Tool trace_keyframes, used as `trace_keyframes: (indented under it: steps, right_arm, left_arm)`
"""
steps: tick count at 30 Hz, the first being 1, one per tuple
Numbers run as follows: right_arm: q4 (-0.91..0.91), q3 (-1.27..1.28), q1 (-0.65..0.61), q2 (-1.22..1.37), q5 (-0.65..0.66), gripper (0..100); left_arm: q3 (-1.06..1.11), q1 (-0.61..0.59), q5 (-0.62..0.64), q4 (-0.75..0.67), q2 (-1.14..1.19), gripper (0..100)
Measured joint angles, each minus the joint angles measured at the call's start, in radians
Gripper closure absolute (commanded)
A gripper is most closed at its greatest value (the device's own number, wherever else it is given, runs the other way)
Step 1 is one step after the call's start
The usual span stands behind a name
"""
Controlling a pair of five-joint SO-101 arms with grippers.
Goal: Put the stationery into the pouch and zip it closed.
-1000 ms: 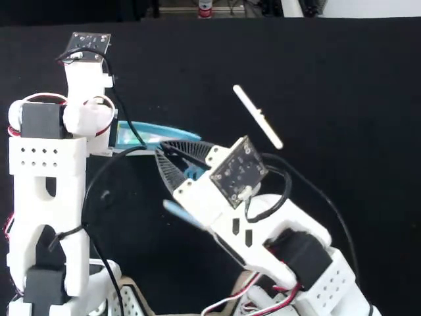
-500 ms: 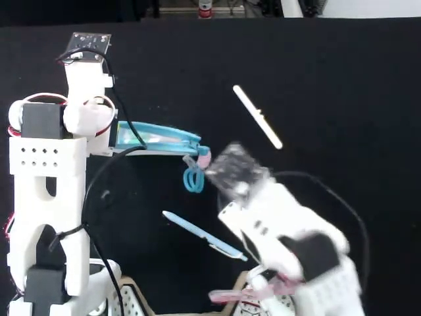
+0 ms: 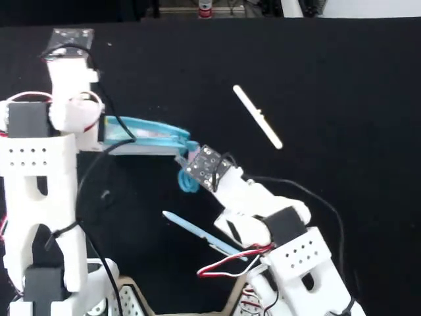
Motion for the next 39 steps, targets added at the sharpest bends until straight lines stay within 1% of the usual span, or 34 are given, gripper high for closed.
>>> trace_keyframes:
  steps: [3, 5, 8, 11, 14, 19, 24, 30, 36, 37, 39]
  right_arm:
    - [0.008, 0.014, 0.0, 0.0, 0.002, 87.8]
    - [0.009, 0.037, 0.0, 0.0, 0.025, 87.8]
    - [0.003, 0.091, -0.06, 0.0, 0.071, 87.8]
    - [-0.032, 0.137, -0.11, 0.0, 0.084, 87.5]
    - [-0.071, 0.169, -0.127, 0.0, 0.091, 87.5]
    - [-0.123, 0.245, -0.132, 0.0, 0.158, 87.5]
    - [-0.149, 0.276, -0.152, 0.014, 0.175, 87.5]
    - [-0.267, 0.315, -0.229, 0.169, 0.173, 87.5]
    - [-0.315, 0.27, -0.236, 0.368, 0.173, 87.9]
    - [-0.315, 0.256, -0.236, 0.393, 0.173, 89.0]
    - [-0.315, 0.242, -0.236, 0.419, 0.173, 96.8]
  left_arm:
    - [-0.008, -0.008, 0.0, 0.0, 0.0, 97]
    - [-0.008, -0.006, 0.0, 0.0, 0.0, 97]
    - [-0.008, -0.006, 0.0, 0.0, 0.0, 97]
    - [-0.008, -0.015, 0.0, 0.0, 0.0, 97]
    - [-0.008, -0.058, 0.0, 0.0, 0.0, 97]
    - [-0.008, -0.152, 0.0, -0.006, 0.0, 97]
    - [-0.008, -0.158, 0.0, -0.006, 0.0, 97]
    - [-0.008, -0.16, 0.0, -0.006, 0.0, 97]
    - [-0.008, -0.16, 0.0, -0.006, 0.0, 97]
    - [-0.008, -0.16, 0.0, -0.006, 0.0, 97]
    - [-0.008, -0.16, 0.0, -0.006, 0.0, 97]
